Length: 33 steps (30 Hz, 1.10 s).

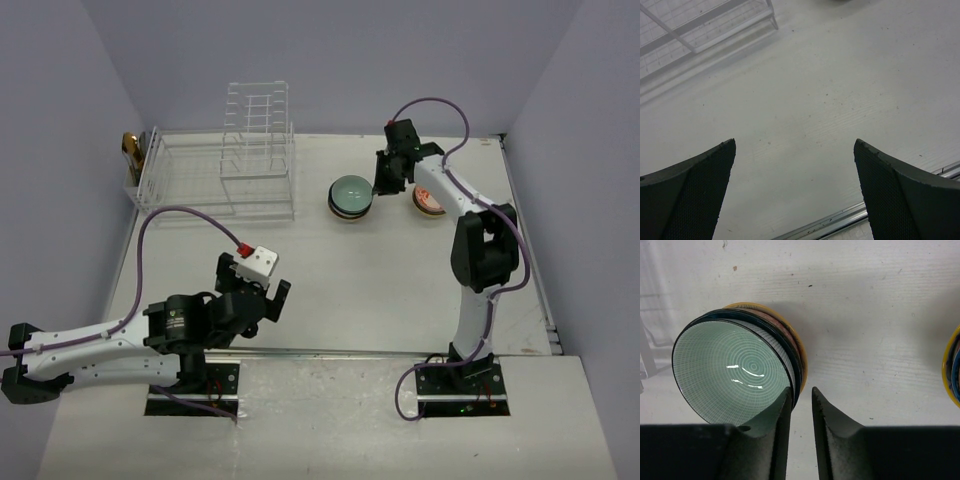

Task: Unload the bowls from the dish rack

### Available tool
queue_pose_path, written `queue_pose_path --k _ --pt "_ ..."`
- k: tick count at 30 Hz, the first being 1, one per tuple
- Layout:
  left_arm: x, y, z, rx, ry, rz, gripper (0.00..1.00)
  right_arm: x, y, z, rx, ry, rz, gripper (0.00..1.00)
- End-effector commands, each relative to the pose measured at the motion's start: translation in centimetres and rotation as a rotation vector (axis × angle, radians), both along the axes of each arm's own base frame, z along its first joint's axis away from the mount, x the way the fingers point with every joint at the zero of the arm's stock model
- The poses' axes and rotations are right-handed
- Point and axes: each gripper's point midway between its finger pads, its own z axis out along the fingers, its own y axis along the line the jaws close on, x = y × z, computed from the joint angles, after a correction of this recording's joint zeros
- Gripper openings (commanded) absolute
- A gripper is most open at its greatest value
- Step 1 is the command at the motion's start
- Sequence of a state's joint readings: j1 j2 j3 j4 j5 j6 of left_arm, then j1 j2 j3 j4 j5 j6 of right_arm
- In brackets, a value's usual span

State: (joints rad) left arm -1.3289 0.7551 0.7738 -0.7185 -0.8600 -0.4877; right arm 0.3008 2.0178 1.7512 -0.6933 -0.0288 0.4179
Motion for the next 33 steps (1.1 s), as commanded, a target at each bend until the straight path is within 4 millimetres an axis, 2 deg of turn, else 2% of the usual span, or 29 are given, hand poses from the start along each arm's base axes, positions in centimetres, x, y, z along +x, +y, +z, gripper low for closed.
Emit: queue_pose_path --k 1,4,9,13,16,17,18,20,21,22,23,24,25,26,27,28,29,30,31,32,33 --pt "0.2 -0.4 0.5 -0.050 -0.007 0.017 1.00 0.0 -0.9 2.1 -0.013 -0.055 -0.009 0.20" --pt "0.2 -0.4 0.6 -0.059 -0.008 0.020 1.00 -0.1 -0.8 1.6 -0.006 -0.042 -0.008 0.15" --pt "0.3 -0.3 0.6 -0.057 -0.012 0.028 1.00 -0.4 -0.6 1.6 0.011 -0.041 -0.004 0.15" --pt "0.7 0.9 0.8 -0.099 -0.018 0.131 1.00 -0.9 -0.7 3.7 0.027 -0.081 -0.003 0.15" --pt "1.2 2.4 1.0 -0.172 -0.022 0.269 1.00 -2.1 -1.3 7.0 0.037 -0.141 -0.016 0.18" --pt "1.4 2.8 1.1 -0.188 -0.023 0.300 1.00 -2.9 -1.6 9.6 0.048 -0.195 -0.020 0.21" --pt "1.7 3.1 1.1 -0.201 -0.025 0.331 1.00 -3.9 -2.1 9.9 0.040 -0.196 -0.026 0.24" --pt "2.9 4.6 1.1 -0.236 -0.029 0.433 1.00 -5.4 -3.0 11.8 0.031 -0.240 -0.039 0.30" --pt "3.9 5.3 1.8 -0.269 -0.041 0.471 1.00 -7.3 -4.1 13.6 0.022 -0.286 -0.052 0.37" --pt "4.3 5.7 2.1 -0.286 -0.052 0.489 1.00 -8.3 -4.7 14.4 0.014 -0.309 -0.060 0.40" --pt "4.6 5.8 2.4 -0.306 -0.053 0.492 1.00 -9.5 -5.3 14.0 -0.002 -0.306 -0.066 0.44" --pt "5.4 6.8 3.4 -0.358 -0.080 0.532 1.00 -11.1 -6.6 16.4 -0.016 -0.380 -0.088 0.50" --pt "5.8 7.5 3.7 -0.347 -0.098 0.544 1.00 -12.1 -7.2 17.1 -0.027 -0.402 -0.096 0.53" --pt "6.1 7.8 4.1 -0.359 -0.103 0.550 1.00 -13.4 -8.0 16.7 -0.052 -0.395 -0.105 0.57" --pt "6.7 9.2 4.4 -0.359 -0.117 0.600 1.00 -14.9 -9.4 18.3 -0.073 -0.449 -0.135 0.65" --pt "7.0 9.8 4.6 -0.343 -0.116 0.609 1.00 -16.0 -10.1 18.7 -0.086 -0.459 -0.154 0.69" --pt "7.1 9.8 5.0 -0.358 -0.102 0.597 1.00 -17.3 -10.9 18.1 -0.107 -0.441 -0.165 0.73" --pt "7.0 10.9 5.1 -0.349 -0.098 0.628 1.00 -19.0 -11.7 19.3 -0.099 -0.487 -0.187 0.85" --pt "6.8 11.1 5.4 -0.351 -0.094 0.627 1.00 -20.0 -12.6 19.3 -0.117 -0.499 -0.216 0.92" --pt "6.4 11.4 5.9 -0.357 -0.097 0.628 1.00 -21.0 -13.1 18.2 -0.131 -0.486 -0.226 0.99" --pt "5.8 12.2 6.9 -0.362 -0.116 0.623 1.00 -21.8 -13.6 18.1 -0.130 -0.503 -0.241 0.99"
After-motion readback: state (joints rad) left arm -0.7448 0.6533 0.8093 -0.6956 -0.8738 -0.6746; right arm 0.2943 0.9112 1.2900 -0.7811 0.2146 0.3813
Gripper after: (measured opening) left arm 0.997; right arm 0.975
